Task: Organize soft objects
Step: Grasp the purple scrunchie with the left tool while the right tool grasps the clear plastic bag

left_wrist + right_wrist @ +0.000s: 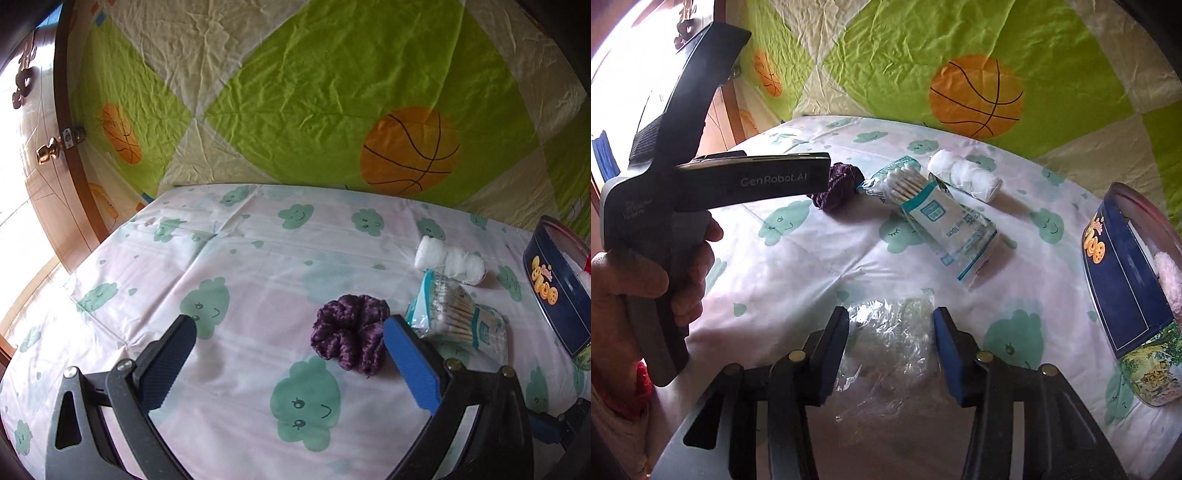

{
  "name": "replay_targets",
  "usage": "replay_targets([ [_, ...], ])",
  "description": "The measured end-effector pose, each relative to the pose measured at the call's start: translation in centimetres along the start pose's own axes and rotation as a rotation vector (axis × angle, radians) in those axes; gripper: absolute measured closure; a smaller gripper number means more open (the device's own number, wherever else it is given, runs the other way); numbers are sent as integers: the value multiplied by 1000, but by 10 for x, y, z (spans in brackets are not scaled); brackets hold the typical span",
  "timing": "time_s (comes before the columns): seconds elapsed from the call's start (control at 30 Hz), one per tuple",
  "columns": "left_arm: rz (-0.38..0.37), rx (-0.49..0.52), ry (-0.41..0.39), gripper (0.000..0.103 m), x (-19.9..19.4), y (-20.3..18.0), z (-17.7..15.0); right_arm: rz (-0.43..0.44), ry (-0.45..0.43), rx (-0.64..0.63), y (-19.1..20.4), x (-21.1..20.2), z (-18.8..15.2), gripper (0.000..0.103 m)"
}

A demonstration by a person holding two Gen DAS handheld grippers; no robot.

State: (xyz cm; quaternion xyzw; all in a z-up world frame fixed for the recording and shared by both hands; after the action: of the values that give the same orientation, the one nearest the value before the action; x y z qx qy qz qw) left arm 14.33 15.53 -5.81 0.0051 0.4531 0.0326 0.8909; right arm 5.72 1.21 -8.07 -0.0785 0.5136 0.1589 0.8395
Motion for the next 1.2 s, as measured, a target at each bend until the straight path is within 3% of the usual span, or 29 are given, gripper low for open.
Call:
replay_targets([
  [0.17, 3, 65, 21, 0, 3, -14, -1, 66, 2, 1, 1, 1, 1, 63],
  [0.33, 11, 91, 82, 0, 16, -20, -3, 144, -22, 0, 2, -4, 0, 88],
  [0.43, 4, 79, 115, 0, 23, -18, -4, 196, -55, 32, -5, -10, 1, 89],
  [0.53, -11, 55, 138, 0, 29, -17, -2, 260, -17, 33, -3, -3, 0, 89],
  [0.67, -7, 58, 150, 2, 36, -22, 3, 282, -7, 50, -5, 0, 0, 85],
  [0.77, 12, 74, 182, 15, 43, -26, 3, 273, 2, 31, -1, 0, -2, 83],
  [0.87, -17, 58, 212, 31, 49, -23, 1, 255, 6, -20, 5, 0, -3, 75],
  [0.93, -60, 43, 212, 49, 50, -21, 1, 233, 20, -44, 10, 2, -5, 48],
  [1.0, -75, 43, 212, 51, 50, -21, 0, 225, 28, -65, 14, 3, -5, 42],
  [1.1, -74, 53, 207, 61, 49, -24, 0, 218, 29, -90, 18, 3, -6, 43],
  [1.2, -66, 37, 199, 64, 47, -21, 1, 240, 31, -132, 25, 3, -8, 66],
])
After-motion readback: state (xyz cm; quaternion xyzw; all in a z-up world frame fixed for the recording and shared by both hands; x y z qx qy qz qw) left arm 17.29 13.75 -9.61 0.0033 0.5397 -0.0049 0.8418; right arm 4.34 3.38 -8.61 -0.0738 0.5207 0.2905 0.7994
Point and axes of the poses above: each gripper's, at about its wrist camera, not at the fingertips, and x roughly the way its jaws point, y to its left, z to its top, the point moved 7 cm from there along x, roughly the way its jaws point, and after that the axes turned 14 degrees about y, right-handed, at the moved point
